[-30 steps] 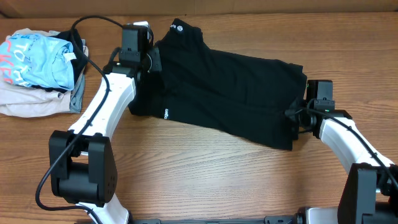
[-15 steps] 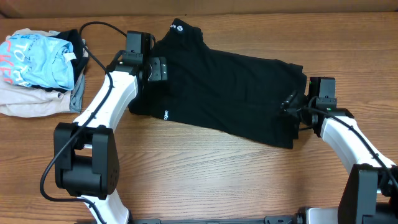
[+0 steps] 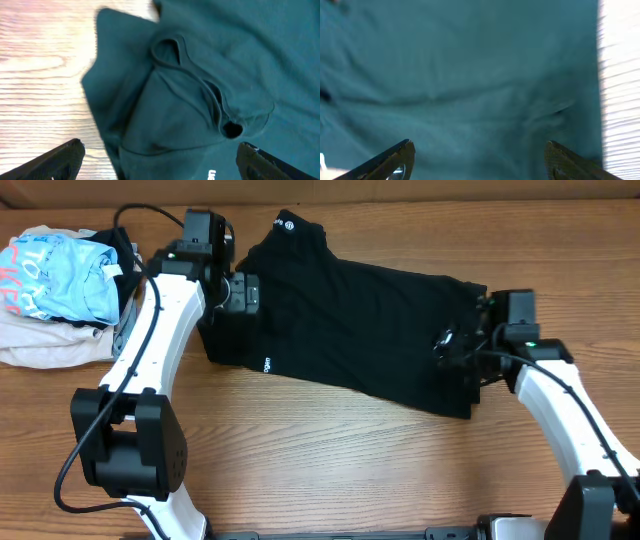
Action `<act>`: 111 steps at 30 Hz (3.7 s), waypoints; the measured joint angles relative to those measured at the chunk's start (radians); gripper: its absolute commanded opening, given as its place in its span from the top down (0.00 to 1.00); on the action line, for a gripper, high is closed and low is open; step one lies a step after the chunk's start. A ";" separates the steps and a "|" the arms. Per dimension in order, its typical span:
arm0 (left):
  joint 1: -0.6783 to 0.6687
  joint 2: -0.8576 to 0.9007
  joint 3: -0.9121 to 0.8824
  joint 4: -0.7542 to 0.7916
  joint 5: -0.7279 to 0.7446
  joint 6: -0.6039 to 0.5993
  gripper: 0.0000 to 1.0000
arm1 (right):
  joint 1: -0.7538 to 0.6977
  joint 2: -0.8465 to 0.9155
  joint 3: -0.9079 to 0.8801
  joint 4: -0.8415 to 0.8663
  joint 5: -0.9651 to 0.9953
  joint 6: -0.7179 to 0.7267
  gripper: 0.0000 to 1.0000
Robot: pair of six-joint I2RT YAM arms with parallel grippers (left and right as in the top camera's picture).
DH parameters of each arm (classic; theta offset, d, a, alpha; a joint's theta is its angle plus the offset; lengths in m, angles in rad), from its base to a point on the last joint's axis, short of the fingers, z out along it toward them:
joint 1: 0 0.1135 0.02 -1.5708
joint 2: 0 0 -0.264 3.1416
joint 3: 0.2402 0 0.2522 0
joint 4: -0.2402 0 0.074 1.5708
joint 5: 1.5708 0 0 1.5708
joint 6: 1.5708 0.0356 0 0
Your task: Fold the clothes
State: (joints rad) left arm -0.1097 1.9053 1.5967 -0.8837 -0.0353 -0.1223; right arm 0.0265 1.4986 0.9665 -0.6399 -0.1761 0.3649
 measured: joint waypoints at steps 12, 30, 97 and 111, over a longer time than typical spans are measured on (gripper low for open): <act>0.000 0.139 -0.106 0.049 0.063 0.026 0.00 | 0.072 0.079 -0.063 0.030 0.001 -0.006 0.16; -0.001 0.256 -0.072 -0.338 0.051 -0.161 0.00 | 0.055 0.079 -0.063 0.066 0.009 -0.007 0.15; 0.039 0.692 0.768 0.051 0.113 0.151 0.07 | -0.007 0.059 0.493 -0.422 0.012 -0.235 0.14; 0.038 0.727 0.768 0.083 0.121 0.153 0.12 | -0.007 0.059 0.493 -0.373 0.053 -0.235 0.15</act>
State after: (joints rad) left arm -0.0715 2.6320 2.3650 -0.8005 0.0853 0.0303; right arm 0.0196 1.5578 1.4597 -1.0130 -0.1230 0.1299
